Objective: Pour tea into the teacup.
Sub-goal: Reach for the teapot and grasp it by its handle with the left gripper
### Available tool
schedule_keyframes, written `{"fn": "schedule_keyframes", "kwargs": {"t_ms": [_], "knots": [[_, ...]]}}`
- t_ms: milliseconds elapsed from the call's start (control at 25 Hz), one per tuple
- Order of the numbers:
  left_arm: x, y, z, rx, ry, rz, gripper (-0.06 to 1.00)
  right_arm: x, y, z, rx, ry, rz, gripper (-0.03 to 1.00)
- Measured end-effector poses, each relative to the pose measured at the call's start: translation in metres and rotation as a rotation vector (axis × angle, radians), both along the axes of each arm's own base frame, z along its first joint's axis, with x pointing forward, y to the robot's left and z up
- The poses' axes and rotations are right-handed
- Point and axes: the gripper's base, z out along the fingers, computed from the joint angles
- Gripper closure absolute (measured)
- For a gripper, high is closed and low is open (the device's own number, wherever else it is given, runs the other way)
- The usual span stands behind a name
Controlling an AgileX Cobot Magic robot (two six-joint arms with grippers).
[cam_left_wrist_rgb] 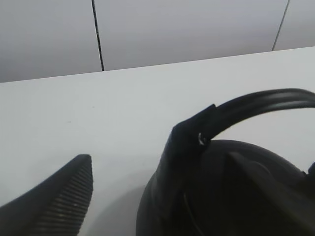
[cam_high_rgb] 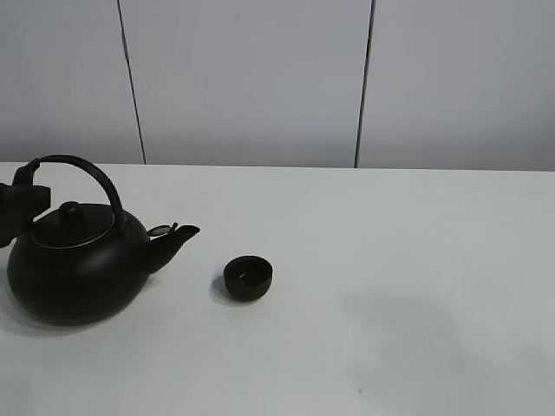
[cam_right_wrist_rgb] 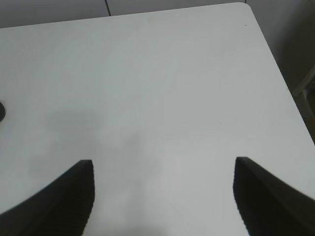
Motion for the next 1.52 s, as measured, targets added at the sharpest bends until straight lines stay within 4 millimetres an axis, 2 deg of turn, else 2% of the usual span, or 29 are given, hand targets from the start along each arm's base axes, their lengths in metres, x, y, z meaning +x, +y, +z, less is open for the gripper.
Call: {"fn": "schedule_keyframes", "kwargs": {"t_ms": [200, 280, 440, 600, 640, 1080, 1280, 1520], "knots": [[0.01, 0.0, 0.001, -0.002, -0.022, 0.002, 0.42, 0.0, 0.0, 0.0, 0.0, 0.0, 0.0, 0.43], [0.011, 0.0, 0.001, -0.004, -0.026, 0.002, 0.45, 0.0, 0.0, 0.0, 0.0, 0.0, 0.0, 0.43], [0.011, 0.0, -0.005, -0.003, -0.002, 0.002, 0.58, 0.0, 0.0, 0.0, 0.0, 0.0, 0.0, 0.43], [0.011, -0.002, -0.007, 0.006, -0.001, -0.026, 0.8, 0.0, 0.0, 0.0, 0.0, 0.0, 0.0, 0.43], [0.011, -0.002, -0.006, 0.014, -0.005, -0.022, 0.81, 0.0, 0.0, 0.0, 0.0, 0.0, 0.0, 0.43], [0.011, -0.001, -0.004, -0.011, 0.013, -0.007, 0.81, 0.0, 0.0, 0.0, 0.0, -0.001, 0.0, 0.43], [0.007, -0.001, 0.007, 0.001, 0.033, -0.017, 0.81, 0.0, 0.0, 0.0, 0.0, -0.001, 0.0, 0.43], [0.003, -0.005, 0.028, 0.036, -0.053, -0.07, 0.81, 0.0, 0.0, 0.0, 0.0, -0.001, 0.0, 0.43]]}}
